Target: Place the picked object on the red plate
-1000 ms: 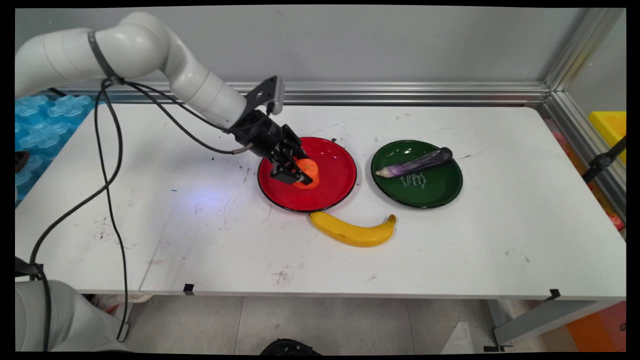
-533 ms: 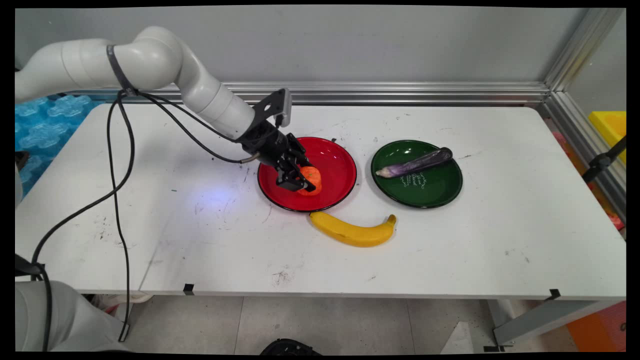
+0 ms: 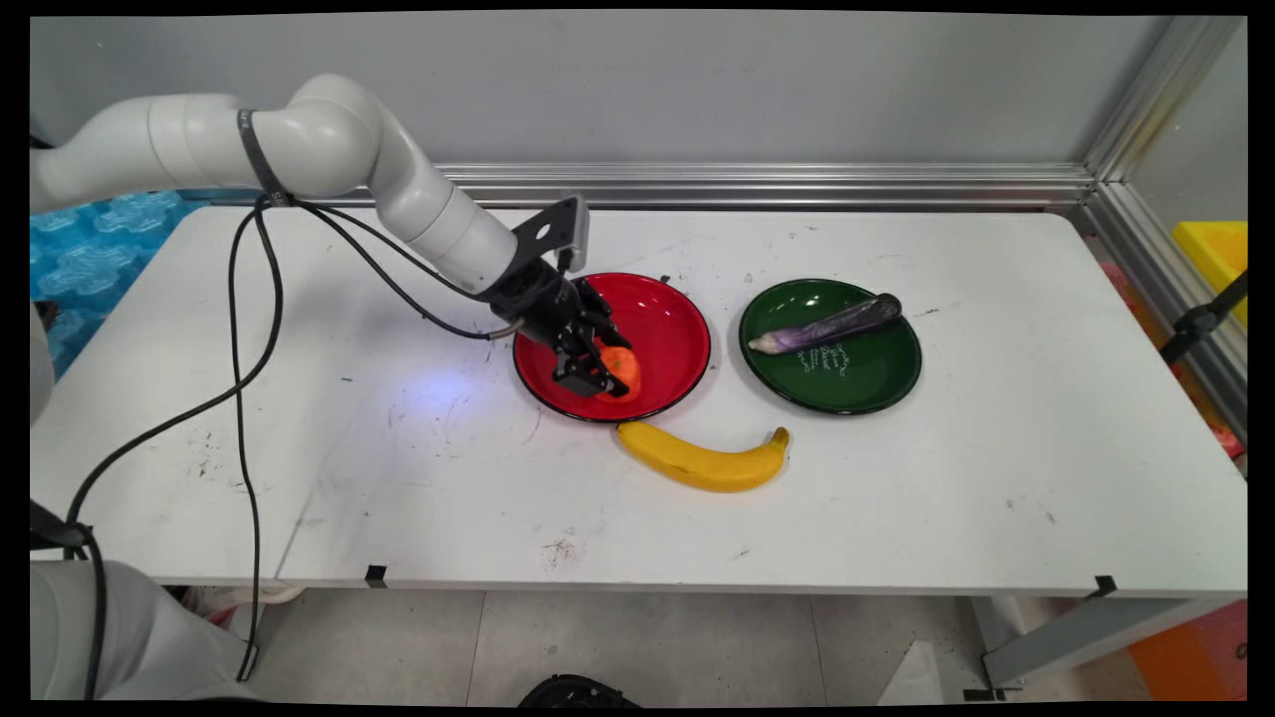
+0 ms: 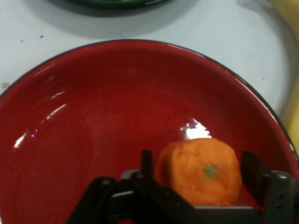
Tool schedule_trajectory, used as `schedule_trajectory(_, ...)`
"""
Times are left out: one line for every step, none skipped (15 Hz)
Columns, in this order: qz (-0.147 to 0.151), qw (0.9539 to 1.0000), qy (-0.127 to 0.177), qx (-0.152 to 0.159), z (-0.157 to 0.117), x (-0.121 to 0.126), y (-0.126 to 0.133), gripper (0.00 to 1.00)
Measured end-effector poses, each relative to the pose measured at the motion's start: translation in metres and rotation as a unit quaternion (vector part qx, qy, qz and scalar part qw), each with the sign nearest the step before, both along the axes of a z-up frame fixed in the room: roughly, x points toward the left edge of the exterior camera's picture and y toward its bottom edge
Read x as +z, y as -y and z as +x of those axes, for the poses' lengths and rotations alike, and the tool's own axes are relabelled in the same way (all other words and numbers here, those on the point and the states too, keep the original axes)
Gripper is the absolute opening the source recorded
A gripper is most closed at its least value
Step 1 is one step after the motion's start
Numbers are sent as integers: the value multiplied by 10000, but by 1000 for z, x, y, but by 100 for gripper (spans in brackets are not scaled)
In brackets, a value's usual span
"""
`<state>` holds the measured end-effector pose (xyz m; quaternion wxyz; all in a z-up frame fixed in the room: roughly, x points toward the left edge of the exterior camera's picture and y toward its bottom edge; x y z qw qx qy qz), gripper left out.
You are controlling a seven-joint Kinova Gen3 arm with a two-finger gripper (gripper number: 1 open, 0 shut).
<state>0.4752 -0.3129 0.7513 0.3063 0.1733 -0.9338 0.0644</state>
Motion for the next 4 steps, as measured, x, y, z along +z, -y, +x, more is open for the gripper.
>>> schedule_trajectory(9,10000,6,-8,-1,-2,0,100)
schedule_trajectory(13,10000,8,-13,-1,-2,0,100)
schedule_trajectory(19,10000,11,-18,-1,-3,1,100)
schedule_trajectory(17,10000,10,-29,-2,-3,2,100)
